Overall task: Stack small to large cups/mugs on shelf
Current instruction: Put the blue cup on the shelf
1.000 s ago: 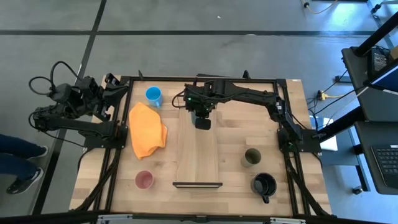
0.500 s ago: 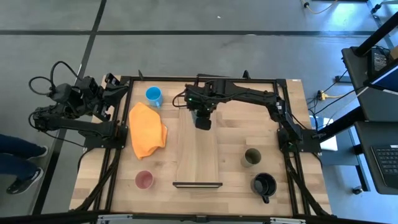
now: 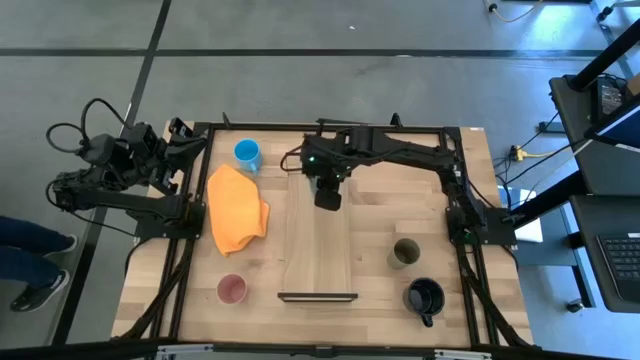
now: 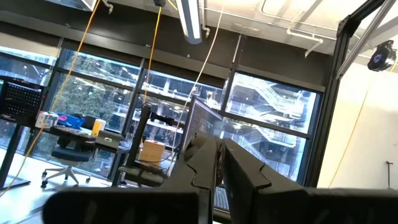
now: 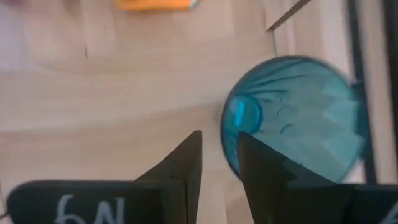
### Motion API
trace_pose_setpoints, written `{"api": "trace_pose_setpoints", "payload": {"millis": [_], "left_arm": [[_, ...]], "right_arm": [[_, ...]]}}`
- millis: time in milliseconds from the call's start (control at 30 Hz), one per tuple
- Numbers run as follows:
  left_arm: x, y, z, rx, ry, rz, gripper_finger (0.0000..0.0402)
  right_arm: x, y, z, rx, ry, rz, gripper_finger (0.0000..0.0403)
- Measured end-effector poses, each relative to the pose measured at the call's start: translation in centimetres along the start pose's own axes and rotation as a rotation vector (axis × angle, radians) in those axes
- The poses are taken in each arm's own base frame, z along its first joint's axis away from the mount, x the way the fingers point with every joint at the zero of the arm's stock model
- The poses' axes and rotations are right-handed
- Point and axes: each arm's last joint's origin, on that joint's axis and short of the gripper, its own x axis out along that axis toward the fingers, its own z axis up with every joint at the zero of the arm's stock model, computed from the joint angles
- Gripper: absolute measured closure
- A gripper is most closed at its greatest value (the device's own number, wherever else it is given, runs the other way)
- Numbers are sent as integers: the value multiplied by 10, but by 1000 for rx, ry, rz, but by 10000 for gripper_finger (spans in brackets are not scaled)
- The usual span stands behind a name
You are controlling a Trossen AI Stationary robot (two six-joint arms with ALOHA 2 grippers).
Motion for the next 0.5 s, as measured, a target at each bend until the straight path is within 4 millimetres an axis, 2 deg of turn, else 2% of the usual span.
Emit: {"api": "trace_pose_setpoints", "payload": {"millis": [233, 333, 500], "left_arm": [[0, 0, 0, 0, 1, 0, 379], [0, 0, 0, 0, 1, 0, 379], [0, 0, 0, 1, 2, 0, 379]], "right_arm": [[-40, -1, 0, 24, -159, -9, 297], [-53, -4, -9, 33, -139, -89, 300], [-74, -9, -23, 197, -123, -211, 305]]}}
